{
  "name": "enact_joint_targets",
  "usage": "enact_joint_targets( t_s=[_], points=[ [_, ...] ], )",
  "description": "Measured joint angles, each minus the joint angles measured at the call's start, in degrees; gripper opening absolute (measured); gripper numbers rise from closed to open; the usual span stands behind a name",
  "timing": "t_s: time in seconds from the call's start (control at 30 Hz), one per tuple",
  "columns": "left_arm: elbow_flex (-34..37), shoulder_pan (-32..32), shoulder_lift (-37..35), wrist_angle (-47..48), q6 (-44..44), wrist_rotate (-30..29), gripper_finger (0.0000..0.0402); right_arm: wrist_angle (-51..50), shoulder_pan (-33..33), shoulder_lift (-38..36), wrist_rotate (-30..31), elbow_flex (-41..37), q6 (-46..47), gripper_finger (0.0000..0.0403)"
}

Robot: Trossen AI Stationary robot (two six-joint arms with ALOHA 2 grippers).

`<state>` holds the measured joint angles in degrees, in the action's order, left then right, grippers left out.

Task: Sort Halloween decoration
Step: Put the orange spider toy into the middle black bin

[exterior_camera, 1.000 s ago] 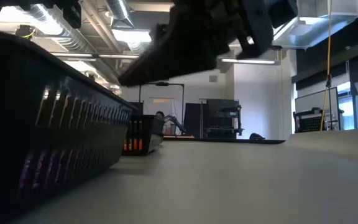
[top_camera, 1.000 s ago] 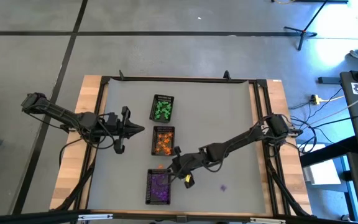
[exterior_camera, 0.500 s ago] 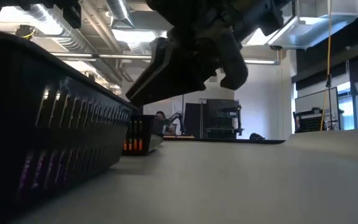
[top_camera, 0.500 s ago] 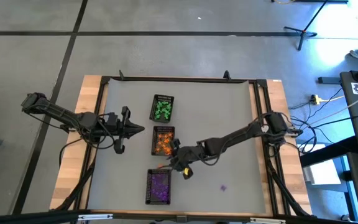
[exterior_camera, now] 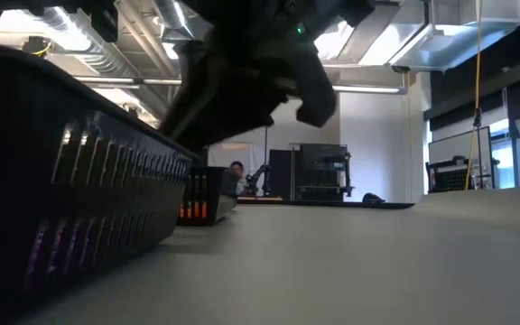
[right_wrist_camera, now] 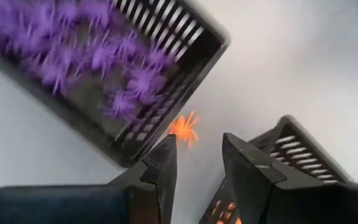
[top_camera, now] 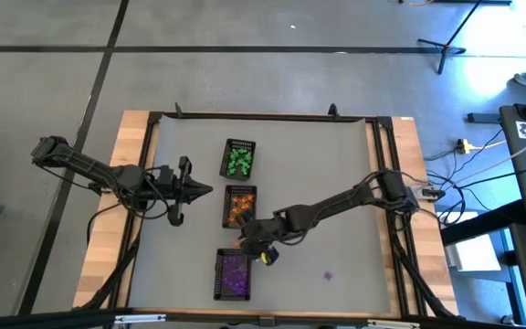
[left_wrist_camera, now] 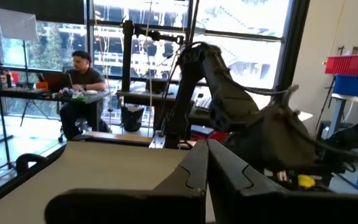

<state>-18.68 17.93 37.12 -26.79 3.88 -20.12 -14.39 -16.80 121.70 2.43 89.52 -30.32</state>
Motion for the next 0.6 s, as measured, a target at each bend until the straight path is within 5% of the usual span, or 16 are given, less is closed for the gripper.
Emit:
enact_joint_targets(
  t_s=[0.17,0.6],
  points=[
    [-0.02,0.04,-0.01,0.82,0.02,-0.11,0.0,-7.22,-0.02,3.95,1.56,5.95,-3.06,0.0127],
    [-0.02,0.04,0.0,1.09,0.0,-0.11,0.0,-5.58,0.72,5.16,-2.05,6.94,-3.47,0.0127]
  ],
)
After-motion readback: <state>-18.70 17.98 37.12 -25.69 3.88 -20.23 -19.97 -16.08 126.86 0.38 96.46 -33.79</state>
